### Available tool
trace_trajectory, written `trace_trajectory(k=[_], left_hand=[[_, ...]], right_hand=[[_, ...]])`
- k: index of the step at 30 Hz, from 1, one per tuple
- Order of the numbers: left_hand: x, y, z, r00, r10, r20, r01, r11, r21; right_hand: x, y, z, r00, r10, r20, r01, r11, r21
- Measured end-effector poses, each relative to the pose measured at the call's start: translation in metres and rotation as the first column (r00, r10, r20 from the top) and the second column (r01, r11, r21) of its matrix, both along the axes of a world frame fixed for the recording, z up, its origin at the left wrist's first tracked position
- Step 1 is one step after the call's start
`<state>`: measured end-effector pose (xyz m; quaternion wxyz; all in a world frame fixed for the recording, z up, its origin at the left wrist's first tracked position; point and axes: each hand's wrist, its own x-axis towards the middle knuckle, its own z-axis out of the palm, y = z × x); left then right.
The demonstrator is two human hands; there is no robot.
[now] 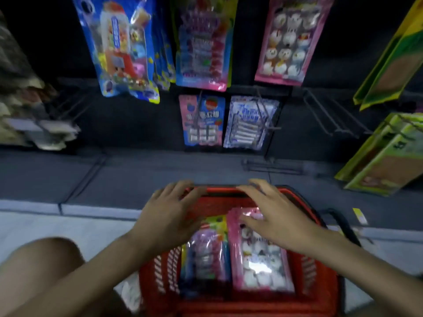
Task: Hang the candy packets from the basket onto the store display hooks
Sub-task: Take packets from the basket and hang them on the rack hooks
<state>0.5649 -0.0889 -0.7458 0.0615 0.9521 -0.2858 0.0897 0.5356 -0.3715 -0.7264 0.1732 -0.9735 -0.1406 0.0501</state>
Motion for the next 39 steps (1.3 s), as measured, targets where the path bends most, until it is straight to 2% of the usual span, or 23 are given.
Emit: trace_trajectory(k=[3, 7, 12, 16, 22, 29, 33, 36, 39], left_hand=[[-0.01, 0.01, -0.03, 0.998, -0.011, -0.055, 0.013, 0.999, 0.046], [-0.015, 0.02, -0.062, 0.988, -0.018, -0.153, 0.042, 0.987, 0.158], [-0.03, 0.025, -0.087, 0.981, -0.002, -0.195, 0.05, 0.969, 0.241], [-0.038, 0.032, -0.103, 0.958, 0.035, -0.285, 0.059, 0.947, 0.315], [-0.043, 0.049, -0.12, 0.968, -0.046, -0.248, 0.132, 0.93, 0.344], [-0.045, 0.056, -0.128, 0.968, -0.087, -0.236, 0.166, 0.926, 0.34], [-0.048, 0.055, -0.126, 0.974, -0.078, -0.213, 0.153, 0.92, 0.362], [-0.048, 0.051, -0.124, 0.978, -0.056, -0.201, 0.134, 0.907, 0.398], [-0.048, 0.049, -0.124, 0.98, -0.045, -0.193, 0.123, 0.9, 0.418]], right_hand=[[-0.008, 0.012, -0.035, 0.995, 0.053, -0.085, -0.055, 0.998, -0.019], [-0.004, 0.035, -0.084, 0.961, 0.084, -0.263, -0.123, 0.983, -0.135], [0.017, 0.068, -0.143, 0.934, 0.059, -0.352, -0.138, 0.97, -0.202], [0.032, 0.099, -0.175, 0.947, 0.079, -0.31, -0.166, 0.95, -0.263], [0.054, 0.127, -0.207, 0.984, 0.098, -0.148, -0.149, 0.912, -0.381], [0.063, 0.144, -0.227, 0.998, 0.029, -0.054, -0.046, 0.932, -0.36], [0.068, 0.15, -0.222, 0.996, 0.07, -0.053, -0.084, 0.933, -0.35], [0.07, 0.155, -0.22, 0.989, 0.087, -0.12, -0.121, 0.941, -0.317], [0.071, 0.16, -0.219, 0.992, 0.045, -0.119, -0.079, 0.953, -0.293]])
